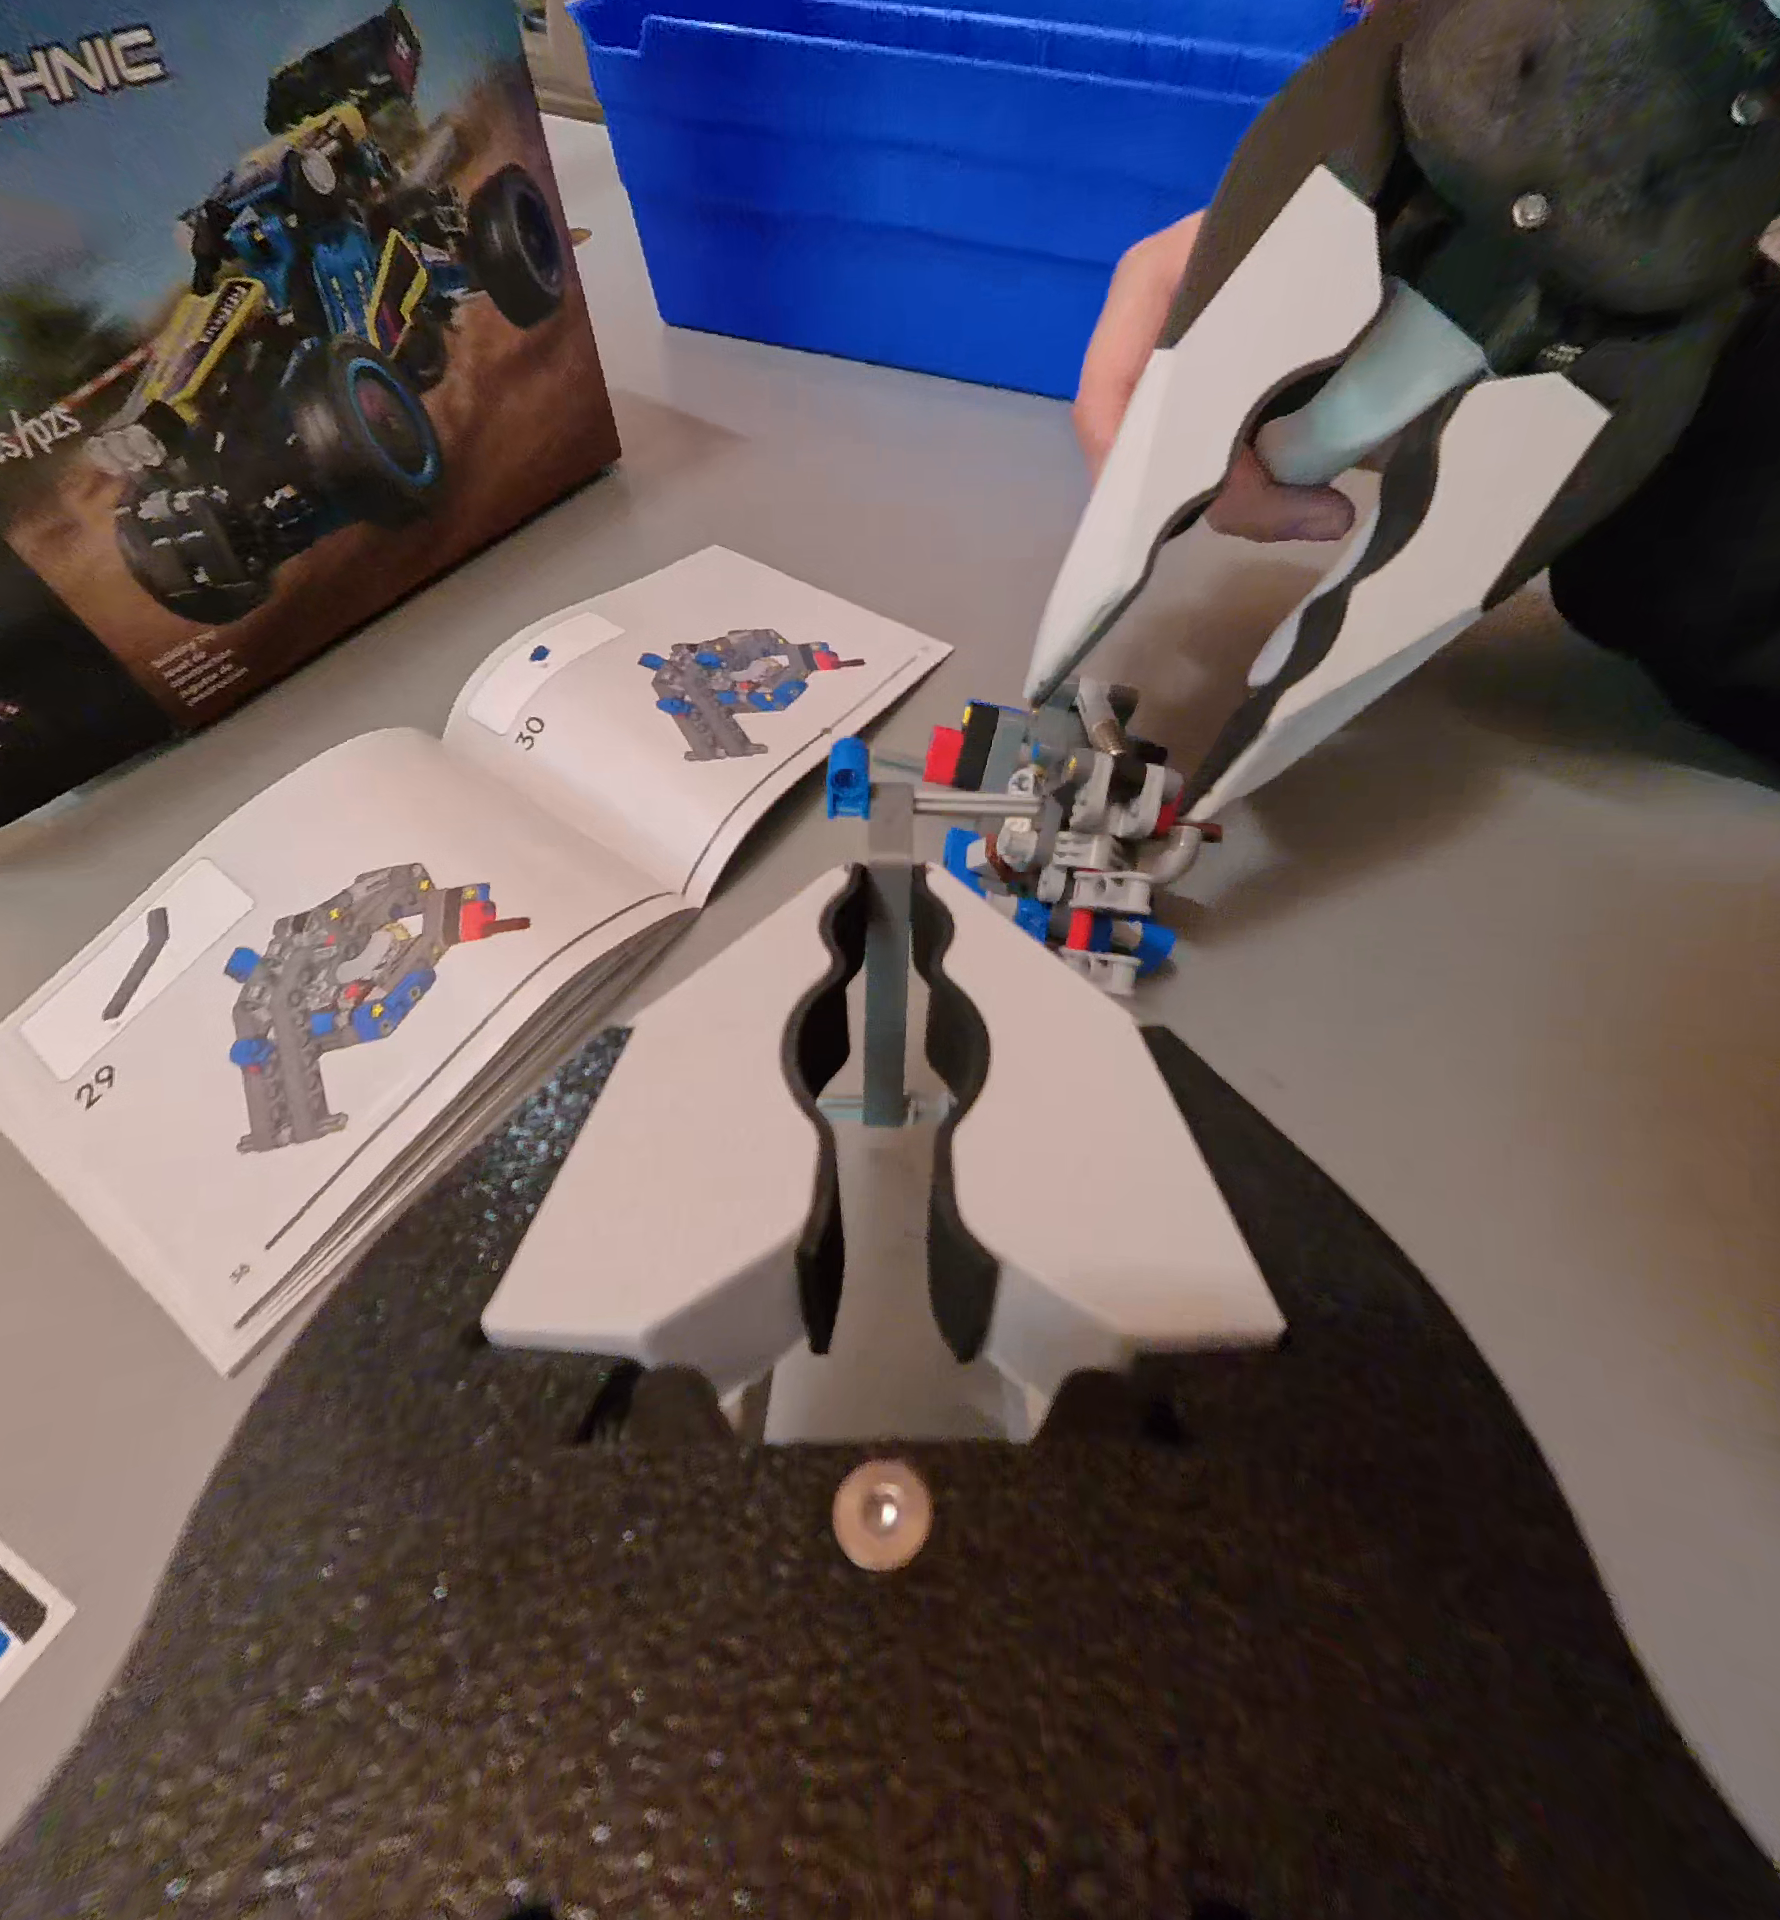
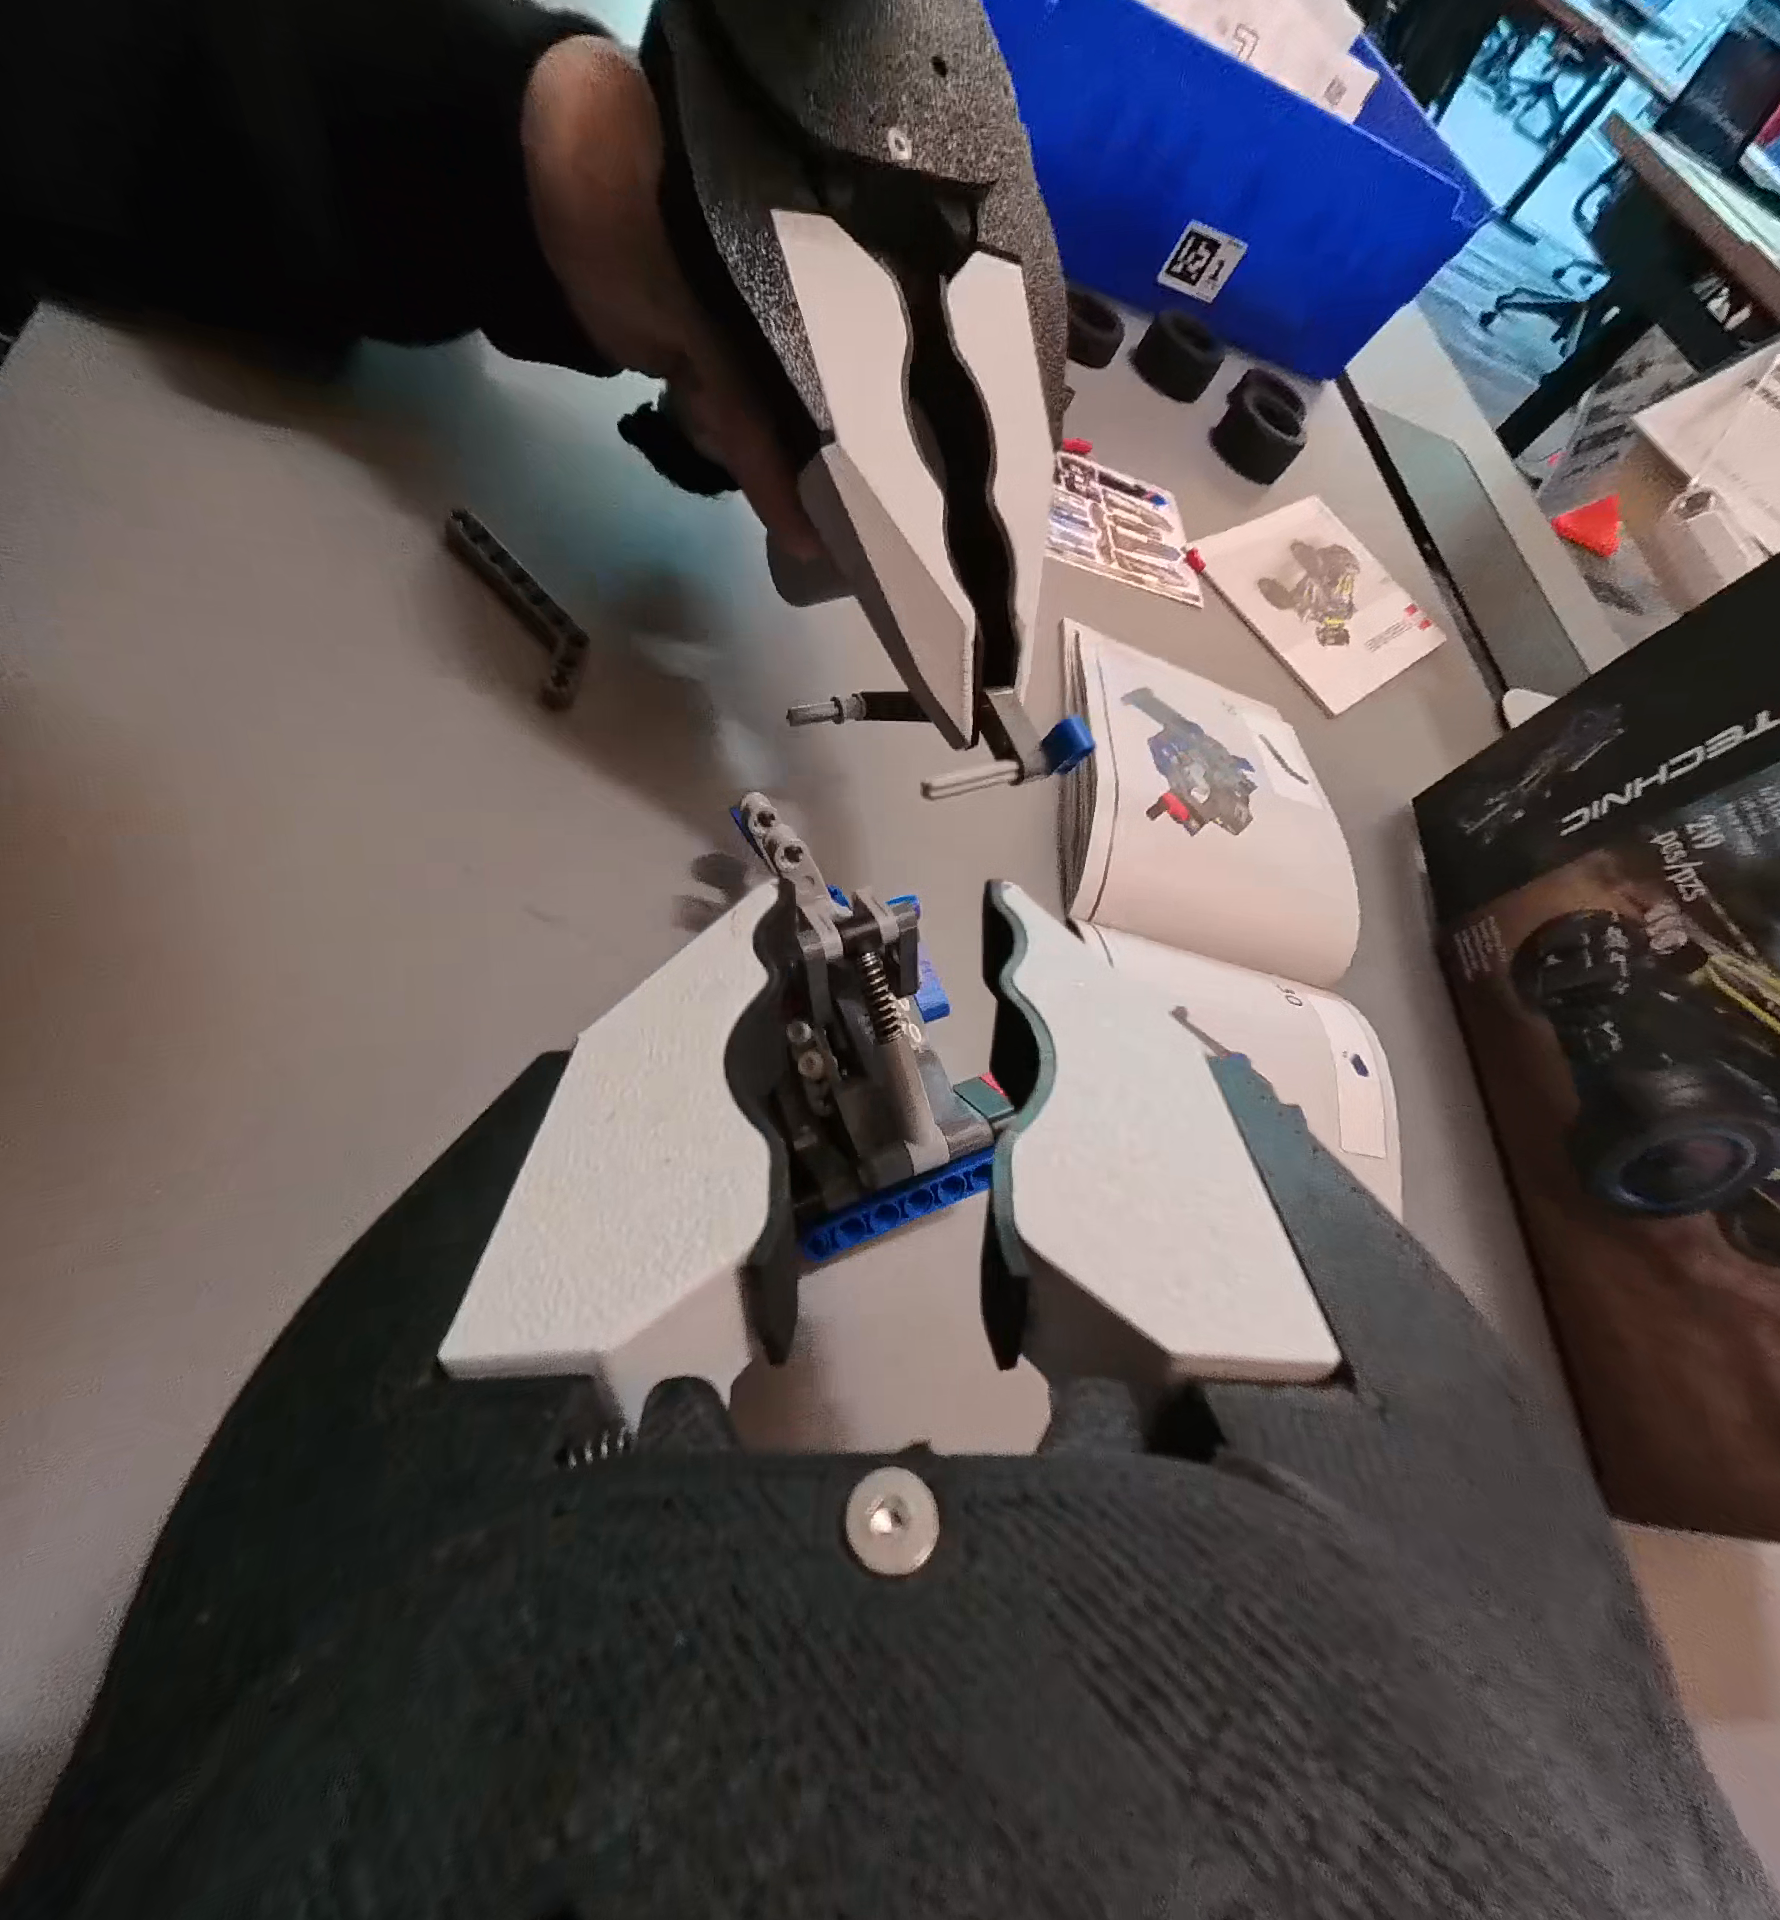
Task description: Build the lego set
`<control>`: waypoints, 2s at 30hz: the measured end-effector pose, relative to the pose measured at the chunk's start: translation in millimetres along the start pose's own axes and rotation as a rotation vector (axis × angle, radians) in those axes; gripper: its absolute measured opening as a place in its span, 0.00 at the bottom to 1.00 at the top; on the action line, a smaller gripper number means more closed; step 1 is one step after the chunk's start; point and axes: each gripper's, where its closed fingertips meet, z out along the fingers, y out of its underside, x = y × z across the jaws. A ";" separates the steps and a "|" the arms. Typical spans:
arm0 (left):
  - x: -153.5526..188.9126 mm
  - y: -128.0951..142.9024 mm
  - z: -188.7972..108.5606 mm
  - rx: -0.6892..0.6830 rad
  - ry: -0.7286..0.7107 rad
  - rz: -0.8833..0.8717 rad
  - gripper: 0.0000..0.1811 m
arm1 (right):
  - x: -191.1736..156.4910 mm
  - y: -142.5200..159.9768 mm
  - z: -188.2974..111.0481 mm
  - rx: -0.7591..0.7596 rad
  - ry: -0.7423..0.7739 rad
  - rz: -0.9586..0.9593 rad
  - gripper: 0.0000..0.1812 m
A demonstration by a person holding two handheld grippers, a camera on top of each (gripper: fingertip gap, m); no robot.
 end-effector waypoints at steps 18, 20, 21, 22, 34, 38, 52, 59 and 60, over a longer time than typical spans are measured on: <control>-2.2 2.6 1.7 0.007 -0.004 -0.007 0.03 | -7.5 19.0 10.3 -0.003 -0.014 -0.079 0.19; -3.4 2.6 1.4 0.007 -0.011 -0.004 0.03 | -8.9 20.0 11.6 -0.005 -0.009 -0.080 0.19; -3.9 2.6 1.4 0.007 -0.013 -0.003 0.03 | -8.9 20.0 11.9 -0.005 -0.006 -0.078 0.19; -4.2 2.6 1.3 0.007 -0.015 -0.003 0.03 | -8.0 20.2 11.9 -0.006 0.000 -0.076 0.18; -14.3 13.7 0.1 -0.063 -0.064 0.025 0.03 | -2.6 20.0 13.8 0.013 0.035 -0.037 0.17; -17.5 41.5 -7.0 -0.223 -0.005 0.048 0.03 | -3.6 12.5 6.6 0.069 0.021 -0.034 0.19; -8.4 33.9 -34.1 -0.198 0.079 0.265 0.15 | 9.4 11.3 -5.9 0.094 0.100 -0.049 0.18; 46.5 62.6 -27.2 -0.292 0.359 0.414 0.16 | 17.3 4.0 -11.0 0.139 0.152 -0.048 0.17; 48.1 62.5 -24.2 -0.294 0.356 0.413 0.16 | 16.3 2.7 -11.6 0.149 0.144 -0.044 0.17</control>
